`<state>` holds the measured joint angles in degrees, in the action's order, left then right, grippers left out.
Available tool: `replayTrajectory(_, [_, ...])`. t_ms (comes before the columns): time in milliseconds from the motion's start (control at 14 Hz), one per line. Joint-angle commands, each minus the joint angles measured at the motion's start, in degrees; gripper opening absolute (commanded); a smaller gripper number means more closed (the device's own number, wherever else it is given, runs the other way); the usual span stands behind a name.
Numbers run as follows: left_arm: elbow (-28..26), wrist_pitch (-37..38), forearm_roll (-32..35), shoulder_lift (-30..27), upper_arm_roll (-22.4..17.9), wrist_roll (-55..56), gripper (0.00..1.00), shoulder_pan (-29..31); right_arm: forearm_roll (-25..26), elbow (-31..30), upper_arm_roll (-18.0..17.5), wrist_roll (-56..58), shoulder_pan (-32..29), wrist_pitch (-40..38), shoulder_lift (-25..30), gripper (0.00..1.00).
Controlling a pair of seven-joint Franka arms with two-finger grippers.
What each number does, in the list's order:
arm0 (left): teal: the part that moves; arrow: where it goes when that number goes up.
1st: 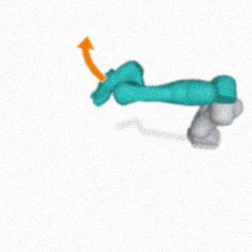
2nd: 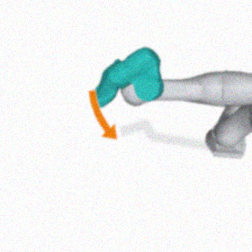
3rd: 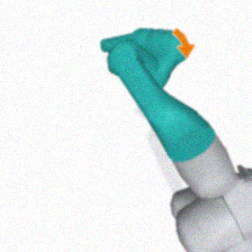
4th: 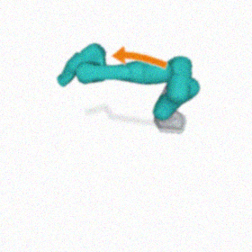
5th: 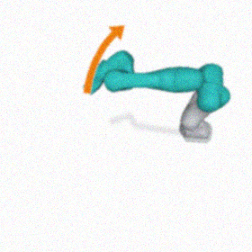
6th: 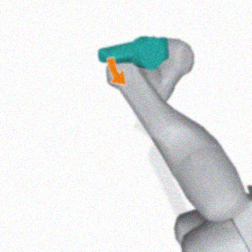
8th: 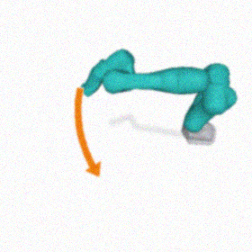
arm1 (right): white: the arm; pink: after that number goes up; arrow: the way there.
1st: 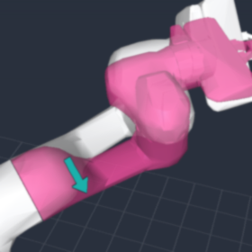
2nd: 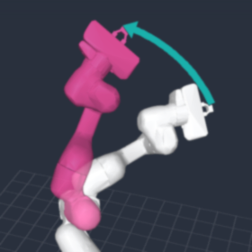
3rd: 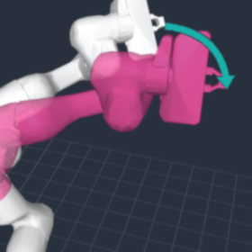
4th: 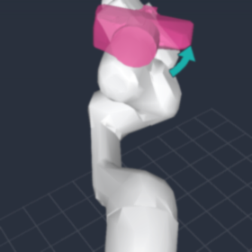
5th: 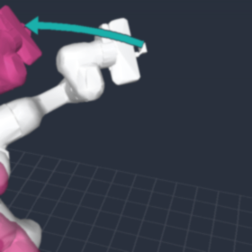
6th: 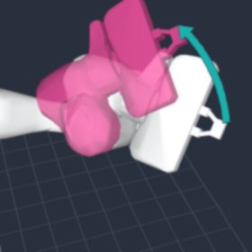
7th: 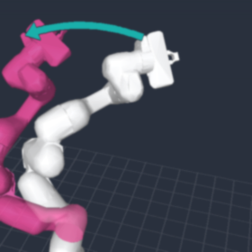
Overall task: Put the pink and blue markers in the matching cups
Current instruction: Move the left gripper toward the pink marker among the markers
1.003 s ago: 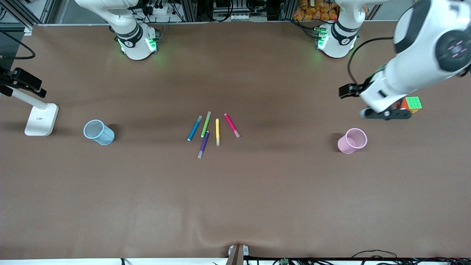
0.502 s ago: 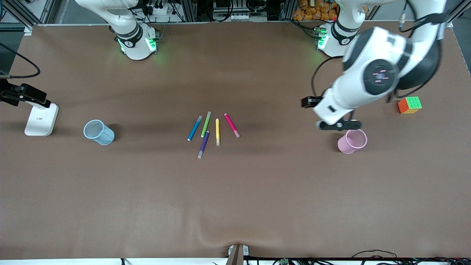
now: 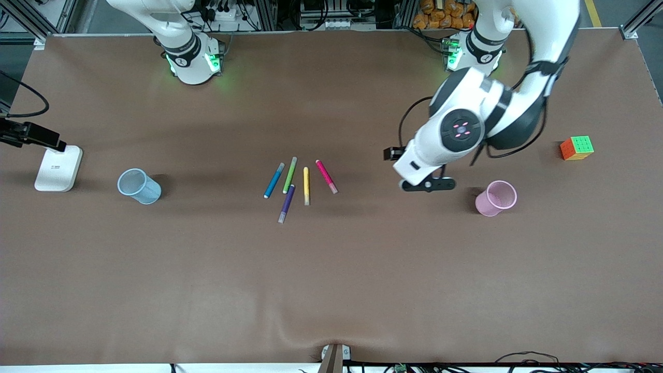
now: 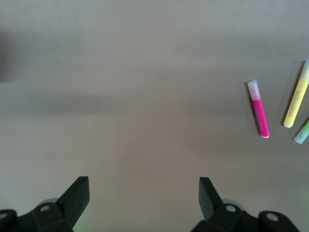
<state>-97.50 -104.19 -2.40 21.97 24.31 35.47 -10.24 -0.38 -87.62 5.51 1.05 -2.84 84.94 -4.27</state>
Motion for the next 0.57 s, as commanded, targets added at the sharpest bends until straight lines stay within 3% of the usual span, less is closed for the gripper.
replayTrajectory(0, [1.44, -2.75, 0.29, 4.20, -0.23, 3.28, 1.00, -2.50, -0.23, 1.13, -0.59, 0.26, -0.77, -0.04, -0.48, 1.00])
replayTrajectory(502, [1.88, -13.65, 1.96, 11.24, -0.31, 8.04, 1.00, -6.01, -0.32, 3.33, -1.02, -8.17, 1.25, 0.40, -0.83, 1.00])
